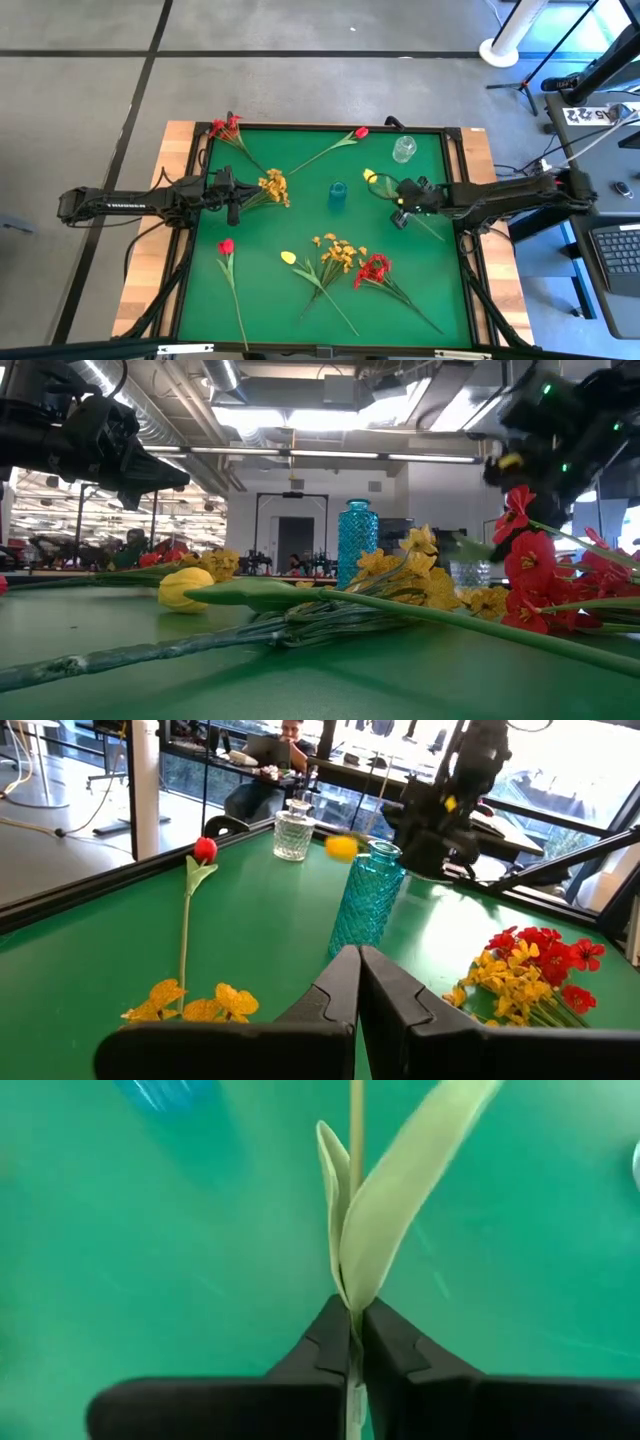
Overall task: Sort flowers into vase by color
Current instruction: Put the top yellow flower into the blue crystal vase
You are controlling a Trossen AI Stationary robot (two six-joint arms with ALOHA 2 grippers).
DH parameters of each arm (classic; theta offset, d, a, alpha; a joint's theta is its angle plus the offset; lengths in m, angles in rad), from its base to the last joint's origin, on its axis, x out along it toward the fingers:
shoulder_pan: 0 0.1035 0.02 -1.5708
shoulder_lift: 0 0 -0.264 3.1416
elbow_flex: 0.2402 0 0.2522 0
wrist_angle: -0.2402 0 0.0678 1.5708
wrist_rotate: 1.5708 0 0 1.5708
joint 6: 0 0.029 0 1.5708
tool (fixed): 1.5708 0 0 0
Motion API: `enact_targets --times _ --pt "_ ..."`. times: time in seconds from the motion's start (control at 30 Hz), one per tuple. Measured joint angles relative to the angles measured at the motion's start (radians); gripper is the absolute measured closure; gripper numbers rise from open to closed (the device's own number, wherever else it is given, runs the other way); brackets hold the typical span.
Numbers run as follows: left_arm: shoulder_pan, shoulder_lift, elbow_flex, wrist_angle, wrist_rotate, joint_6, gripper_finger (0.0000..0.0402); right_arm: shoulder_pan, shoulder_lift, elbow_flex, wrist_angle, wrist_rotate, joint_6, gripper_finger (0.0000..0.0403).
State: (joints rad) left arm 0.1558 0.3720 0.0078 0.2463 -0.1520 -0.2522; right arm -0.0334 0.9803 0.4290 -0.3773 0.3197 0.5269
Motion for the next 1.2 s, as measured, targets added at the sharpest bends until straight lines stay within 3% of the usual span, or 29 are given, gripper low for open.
enact_targets --times 0.17,0.3,0.53,0.83,1.2 --pt "0.000 0.000 0.000 0.000 0.000 0.000 0.0399 0.000 -0.199 0.000 0.050 0.003 -0.039 0.0393" --pt "0.000 0.000 0.000 0.000 0.000 0.000 0.0399 0.003 -0.317 0.000 0.193 -0.018 -0.144 0.0394" --pt "0.000 0.000 0.000 0.000 0.000 0.000 0.0399 0.003 -0.363 0.001 0.559 -0.139 -0.274 0.0396" --pt "0.000 0.000 0.000 0.000 0.000 0.000 0.0399 0.003 -0.198 0.002 1.136 -0.292 -0.402 0.0396" --pt "0.000 0.000 0.000 0.000 0.000 0.000 0.0399 0.000 0.255 0.002 1.725 -0.287 -0.491 0.0395"
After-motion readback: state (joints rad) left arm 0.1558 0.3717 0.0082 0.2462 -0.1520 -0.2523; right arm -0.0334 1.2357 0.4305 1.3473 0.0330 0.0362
